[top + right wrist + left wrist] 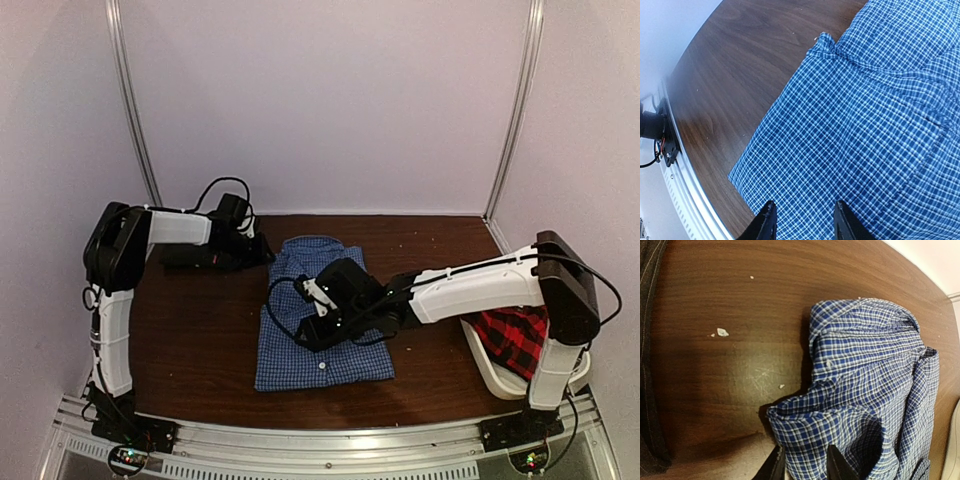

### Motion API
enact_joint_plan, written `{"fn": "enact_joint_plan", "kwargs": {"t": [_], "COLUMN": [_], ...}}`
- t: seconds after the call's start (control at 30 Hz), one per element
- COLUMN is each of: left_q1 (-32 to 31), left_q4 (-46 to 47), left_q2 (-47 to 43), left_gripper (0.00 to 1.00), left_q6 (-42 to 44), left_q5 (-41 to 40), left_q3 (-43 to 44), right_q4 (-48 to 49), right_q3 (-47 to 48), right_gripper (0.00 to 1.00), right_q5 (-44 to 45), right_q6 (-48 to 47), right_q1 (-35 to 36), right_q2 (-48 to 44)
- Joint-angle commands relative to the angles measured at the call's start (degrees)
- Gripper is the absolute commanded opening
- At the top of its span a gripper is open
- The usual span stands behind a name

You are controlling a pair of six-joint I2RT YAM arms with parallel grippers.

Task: Fold and stack the long sleeve shirts
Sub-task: Smooth out the 2/3-rectangle-folded shirt at the center of the board.

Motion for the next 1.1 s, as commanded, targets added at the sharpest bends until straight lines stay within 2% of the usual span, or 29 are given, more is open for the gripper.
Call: {"fn": "enact_joint_plan", "kwargs": {"t": [0.0,0.13,0.37,0.47,0.83,1.07], "left_q1": [0.87,0.88,0.88,0.88,1.12,2.72], "left_q4": [0.14,0.22,0.00,-0.21,-2.29,-3.88], "left_q2": [2.35,4.05,5.98,6.35,8.41,7.94], "left_gripper": [0.30,0.27,0.09,0.07,0.08,0.24], "left_q6": [1.05,1.14,2.03,2.80,5.27,5.48], "left_q5": [-0.16,0.87,0.92,0.38,-0.57,-2.34], "left_q3": [2.56,4.00,7.80,9.85,14.30,14.92], "right_q4": [-0.03,0.01,-0.50,-0.86,-0.93,-1.93], "right_q3": [1.68,1.08,0.15,-0.03,-0.57,1.92], "right_gripper": [0.40,0.40,0.40,0.40,0.40,0.41], "right_q5": [-0.99,-1.00,-1.12,-1.27,-0.99,1.54], "right_q6": [-1.59,-1.60,-2.33,-2.76,-2.41,-1.58], "right_q1": [1.90,2.39,2.86,3.06,3.85,3.23], "right_q2": [2.41,3.78,5.80,6.90,8.11,3.89]}}
